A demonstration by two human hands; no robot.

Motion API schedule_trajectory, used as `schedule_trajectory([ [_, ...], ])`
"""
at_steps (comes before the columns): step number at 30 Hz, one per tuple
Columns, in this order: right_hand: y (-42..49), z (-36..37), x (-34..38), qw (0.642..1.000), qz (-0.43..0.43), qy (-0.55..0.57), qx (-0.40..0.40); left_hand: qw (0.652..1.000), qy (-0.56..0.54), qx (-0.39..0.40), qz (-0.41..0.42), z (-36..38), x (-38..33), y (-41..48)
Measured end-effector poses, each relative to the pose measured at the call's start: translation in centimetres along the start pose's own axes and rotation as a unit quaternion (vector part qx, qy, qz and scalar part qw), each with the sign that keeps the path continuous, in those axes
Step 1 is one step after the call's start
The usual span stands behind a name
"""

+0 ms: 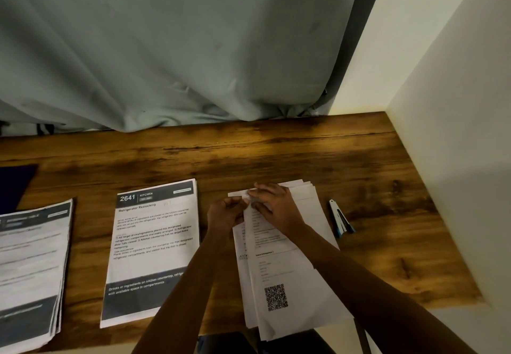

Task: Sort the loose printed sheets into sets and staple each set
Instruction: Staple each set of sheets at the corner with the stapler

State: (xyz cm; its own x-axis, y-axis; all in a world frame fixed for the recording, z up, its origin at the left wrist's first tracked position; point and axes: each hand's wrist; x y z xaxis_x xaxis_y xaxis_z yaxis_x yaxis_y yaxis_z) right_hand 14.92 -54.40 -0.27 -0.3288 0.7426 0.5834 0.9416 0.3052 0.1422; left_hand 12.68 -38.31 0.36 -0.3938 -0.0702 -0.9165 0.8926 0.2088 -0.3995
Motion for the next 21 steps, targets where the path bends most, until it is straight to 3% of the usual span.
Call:
schedule_trajectory([
  [10, 0.11, 0.29, 0.12, 0.998, 0.018, 0.04, -0.05, 0.997, -0.042, 0.069, 0.007, -0.46, -0.11, -0.29],
  [21, -0.18, -0.08, 0.06, 0.993, 0.031, 0.097, -0.065, 0.993, -0.087, 0.076, -0.011, -0.53, -0.12, -0.34],
])
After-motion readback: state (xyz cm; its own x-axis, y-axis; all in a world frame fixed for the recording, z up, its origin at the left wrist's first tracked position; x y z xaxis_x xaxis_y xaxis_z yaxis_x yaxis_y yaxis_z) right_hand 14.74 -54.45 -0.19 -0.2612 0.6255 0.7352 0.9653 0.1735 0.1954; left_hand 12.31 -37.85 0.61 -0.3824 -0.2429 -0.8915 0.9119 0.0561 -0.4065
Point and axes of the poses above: each hand's wrist, its own y-axis towards the middle knuckle, its own z-axis out of the palm, x = y × z, and after that the axes turned 7 degrees about z, right-handed
